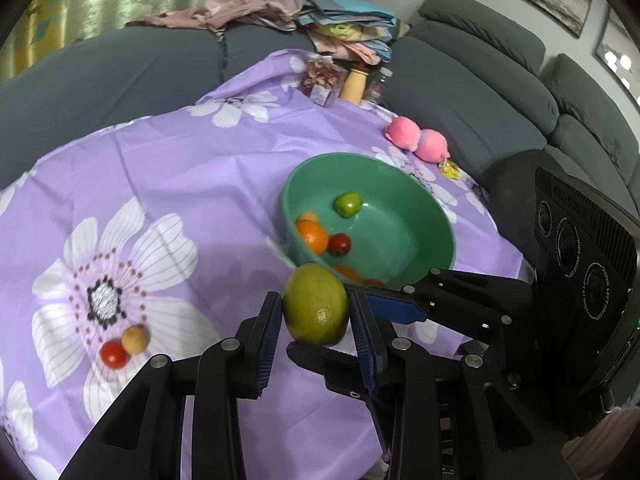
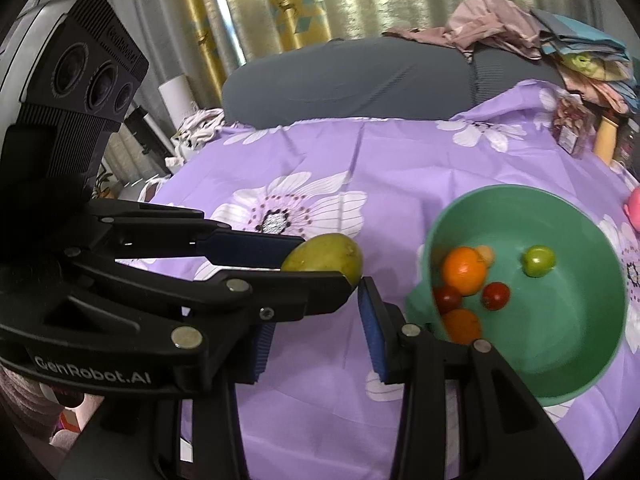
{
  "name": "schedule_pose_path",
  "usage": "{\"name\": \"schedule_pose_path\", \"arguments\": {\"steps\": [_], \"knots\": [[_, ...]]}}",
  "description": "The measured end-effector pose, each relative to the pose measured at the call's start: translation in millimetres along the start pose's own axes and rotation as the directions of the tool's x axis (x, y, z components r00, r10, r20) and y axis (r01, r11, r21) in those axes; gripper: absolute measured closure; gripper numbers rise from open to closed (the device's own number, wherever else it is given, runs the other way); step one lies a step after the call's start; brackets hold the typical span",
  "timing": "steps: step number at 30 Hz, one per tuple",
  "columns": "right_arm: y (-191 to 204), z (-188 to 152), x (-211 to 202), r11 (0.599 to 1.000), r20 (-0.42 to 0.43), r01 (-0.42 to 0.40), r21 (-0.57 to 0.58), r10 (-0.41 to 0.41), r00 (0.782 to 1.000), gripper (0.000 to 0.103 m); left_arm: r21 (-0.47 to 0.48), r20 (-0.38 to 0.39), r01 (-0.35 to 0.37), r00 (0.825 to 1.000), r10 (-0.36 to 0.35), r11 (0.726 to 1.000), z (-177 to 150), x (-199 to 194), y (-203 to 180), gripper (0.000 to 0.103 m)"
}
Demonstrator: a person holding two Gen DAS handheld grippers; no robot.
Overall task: Organize fruits
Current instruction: 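Carry the yellow-green fruit with the left tool over the green bowl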
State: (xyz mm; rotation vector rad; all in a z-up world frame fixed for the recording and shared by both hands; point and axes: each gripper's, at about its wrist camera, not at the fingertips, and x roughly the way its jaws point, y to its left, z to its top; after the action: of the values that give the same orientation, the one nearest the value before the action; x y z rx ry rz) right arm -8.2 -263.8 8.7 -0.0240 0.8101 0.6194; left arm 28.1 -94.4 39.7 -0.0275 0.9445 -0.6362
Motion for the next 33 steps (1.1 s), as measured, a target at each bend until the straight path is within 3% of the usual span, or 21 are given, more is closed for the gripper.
{"name": "schedule_pose_path", "arguments": {"steps": [14,33], "knots": [[-46.2,0.5,-8.9,0.995,0.037,0.053,0.086,-0.056,0.998,0.062,0.079,-0.034,0.038,0.999,-0.035,0.996,26.1,32.7,-26.6,0.069],[-82.2,-7.3,5.6,0.982,-0.006,0.085,0.17,-0.085,0.996,0.062,0.072,-0.107,0.09,0.991,-0.082,0.993,36.1,74.0,-30.5,0.069]]}}
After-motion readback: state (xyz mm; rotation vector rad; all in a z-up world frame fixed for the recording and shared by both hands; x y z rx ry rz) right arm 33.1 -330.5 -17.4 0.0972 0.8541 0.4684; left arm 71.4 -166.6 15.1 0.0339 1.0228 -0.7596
